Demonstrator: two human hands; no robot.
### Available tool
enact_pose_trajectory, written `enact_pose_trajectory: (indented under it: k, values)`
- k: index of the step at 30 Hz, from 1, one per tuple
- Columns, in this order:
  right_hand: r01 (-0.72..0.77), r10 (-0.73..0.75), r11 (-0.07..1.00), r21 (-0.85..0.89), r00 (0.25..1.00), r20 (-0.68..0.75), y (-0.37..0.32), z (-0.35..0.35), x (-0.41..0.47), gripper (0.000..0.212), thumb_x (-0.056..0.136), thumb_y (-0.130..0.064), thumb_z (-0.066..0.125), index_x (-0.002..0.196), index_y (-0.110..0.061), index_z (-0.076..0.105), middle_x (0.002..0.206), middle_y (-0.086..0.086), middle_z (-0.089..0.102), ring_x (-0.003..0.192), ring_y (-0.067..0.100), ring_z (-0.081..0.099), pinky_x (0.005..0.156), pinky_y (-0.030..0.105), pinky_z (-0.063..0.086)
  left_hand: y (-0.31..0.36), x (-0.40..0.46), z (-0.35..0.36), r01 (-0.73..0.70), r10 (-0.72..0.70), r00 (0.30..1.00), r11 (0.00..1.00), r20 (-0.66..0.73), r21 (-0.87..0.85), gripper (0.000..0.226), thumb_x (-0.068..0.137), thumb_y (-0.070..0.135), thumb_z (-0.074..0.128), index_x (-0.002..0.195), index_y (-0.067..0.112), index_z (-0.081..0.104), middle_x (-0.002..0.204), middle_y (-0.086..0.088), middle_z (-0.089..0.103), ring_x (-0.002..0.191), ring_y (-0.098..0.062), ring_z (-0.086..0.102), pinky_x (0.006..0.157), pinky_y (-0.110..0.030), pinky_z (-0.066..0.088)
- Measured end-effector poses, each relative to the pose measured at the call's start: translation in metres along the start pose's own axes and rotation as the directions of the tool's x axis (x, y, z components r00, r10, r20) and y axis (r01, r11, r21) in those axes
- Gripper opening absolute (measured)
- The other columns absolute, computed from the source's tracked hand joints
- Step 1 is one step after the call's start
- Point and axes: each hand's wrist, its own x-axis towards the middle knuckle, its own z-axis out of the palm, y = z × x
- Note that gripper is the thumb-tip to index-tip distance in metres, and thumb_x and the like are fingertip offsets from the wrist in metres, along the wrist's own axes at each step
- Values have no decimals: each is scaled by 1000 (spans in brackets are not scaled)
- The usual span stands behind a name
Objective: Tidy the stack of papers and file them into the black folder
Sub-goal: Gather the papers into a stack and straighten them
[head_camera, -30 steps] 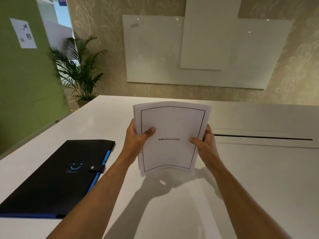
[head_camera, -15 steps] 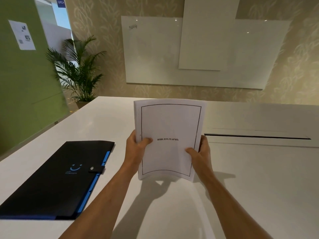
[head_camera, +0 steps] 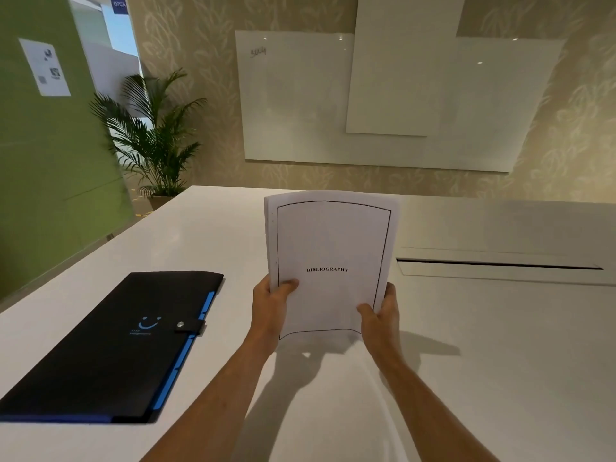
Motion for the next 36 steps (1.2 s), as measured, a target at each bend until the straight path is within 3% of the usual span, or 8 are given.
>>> enact_pose_trajectory:
  k: [4,8,12,16,21,26,33,36]
  values:
    - [-16,16,1000,-11,1000,-18,1,0,3,40,80,10,53,109,-18,48,95,-6,62,79,-1,62,58,9,49,1,1,0,-38,37,999,998,8,46,8,87,23,68,85,30,70,85,12,75,76,-9,70,64,-24,57]
    - [-18,20,999,32,999,-37,-5,-3,4,38,77,-2,61,109,-18,49,98,-5,62,81,2,62,59,9,48,5,-1,1,-68,68,998,995,0,69,22,88,23,67,77,40,73,80,17,74,72,-5,69,63,-23,57]
    - [-165,240,948,274,933,-269,1,-3,-4,68,77,-14,72,137,-26,42,132,-3,46,112,13,52,87,29,45,5,-2,7,-37,35,998,999,-57,-39,6,87,21,68,87,26,71,86,8,76,78,-13,71,69,-31,60]
    - [-292,517,676,676,842,-152,-4,9,-12,73,81,-7,72,143,-24,39,132,3,52,103,18,60,82,32,47,2,-12,21,-8,-12,994,984,-110,-178,19,88,19,68,105,13,70,99,-2,75,93,-20,71,82,-36,57]
    - [-298,548,416,859,836,25,-7,9,-13,50,78,-4,66,127,-9,59,114,10,70,97,30,67,73,36,55,-6,-16,30,40,-89,984,957,-157,-287,20,87,19,68,106,14,68,99,3,75,92,-14,71,81,-30,56]
    - [-320,450,499,805,890,75,-3,5,-17,37,83,2,61,118,-6,66,107,10,73,93,26,69,65,28,58,-14,-19,33,105,-171,969,938,-177,-331,12,85,25,71,94,24,63,79,21,74,73,2,69,63,-16,52]
    - [-347,267,459,818,932,246,-1,1,-28,52,82,-4,68,133,-6,58,128,18,66,116,34,64,91,46,55,-22,-21,31,158,-257,946,899,-199,-409,13,86,27,69,95,30,60,97,14,70,91,-7,66,81,-31,52]
    - [-316,247,545,777,946,211,-2,2,-33,54,77,-8,75,129,-11,61,128,16,66,116,33,64,96,49,51,-24,-23,32,139,-241,950,896,-199,-421,21,87,27,69,106,28,62,96,14,74,91,-7,69,80,-32,55]
